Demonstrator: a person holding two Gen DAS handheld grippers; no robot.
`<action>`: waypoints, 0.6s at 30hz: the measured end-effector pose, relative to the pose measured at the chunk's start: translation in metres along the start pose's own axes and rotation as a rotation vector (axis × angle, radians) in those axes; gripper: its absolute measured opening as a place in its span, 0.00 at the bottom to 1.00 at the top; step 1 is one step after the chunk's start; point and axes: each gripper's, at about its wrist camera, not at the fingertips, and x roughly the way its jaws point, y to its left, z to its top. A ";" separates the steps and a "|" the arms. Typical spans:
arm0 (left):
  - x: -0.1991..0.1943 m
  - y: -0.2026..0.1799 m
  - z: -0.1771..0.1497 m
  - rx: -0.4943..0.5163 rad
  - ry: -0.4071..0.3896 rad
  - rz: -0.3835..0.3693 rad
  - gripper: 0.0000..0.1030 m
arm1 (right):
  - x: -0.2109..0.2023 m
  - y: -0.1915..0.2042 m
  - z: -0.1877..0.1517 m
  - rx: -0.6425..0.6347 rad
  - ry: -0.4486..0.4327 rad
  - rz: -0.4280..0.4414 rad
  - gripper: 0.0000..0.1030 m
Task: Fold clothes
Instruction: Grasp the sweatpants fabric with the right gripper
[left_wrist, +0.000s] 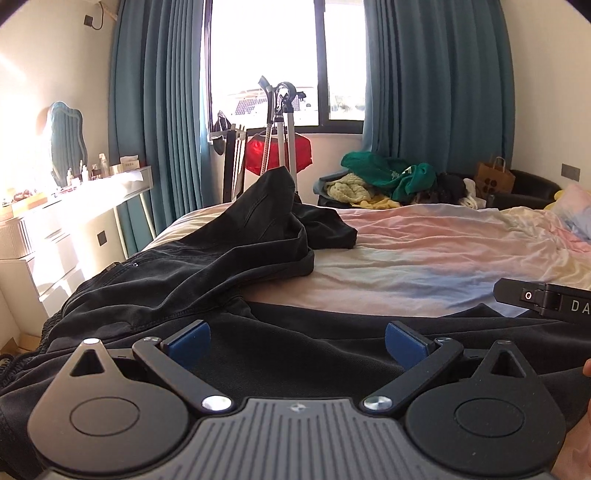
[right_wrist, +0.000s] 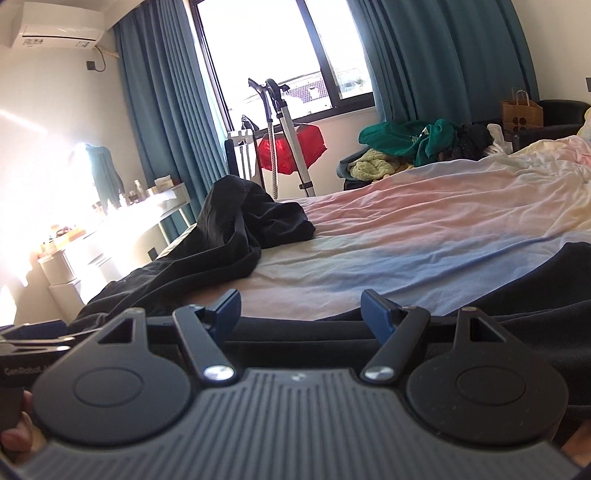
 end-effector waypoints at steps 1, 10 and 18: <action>0.002 0.001 -0.003 0.004 -0.002 0.002 0.99 | 0.001 0.000 -0.001 0.003 0.007 0.003 0.72; 0.037 0.013 0.019 -0.014 0.025 -0.033 0.99 | 0.033 -0.016 0.006 0.098 0.106 0.015 0.72; 0.059 0.034 0.003 -0.155 0.032 -0.028 0.99 | 0.181 -0.016 0.057 0.212 0.213 -0.007 0.68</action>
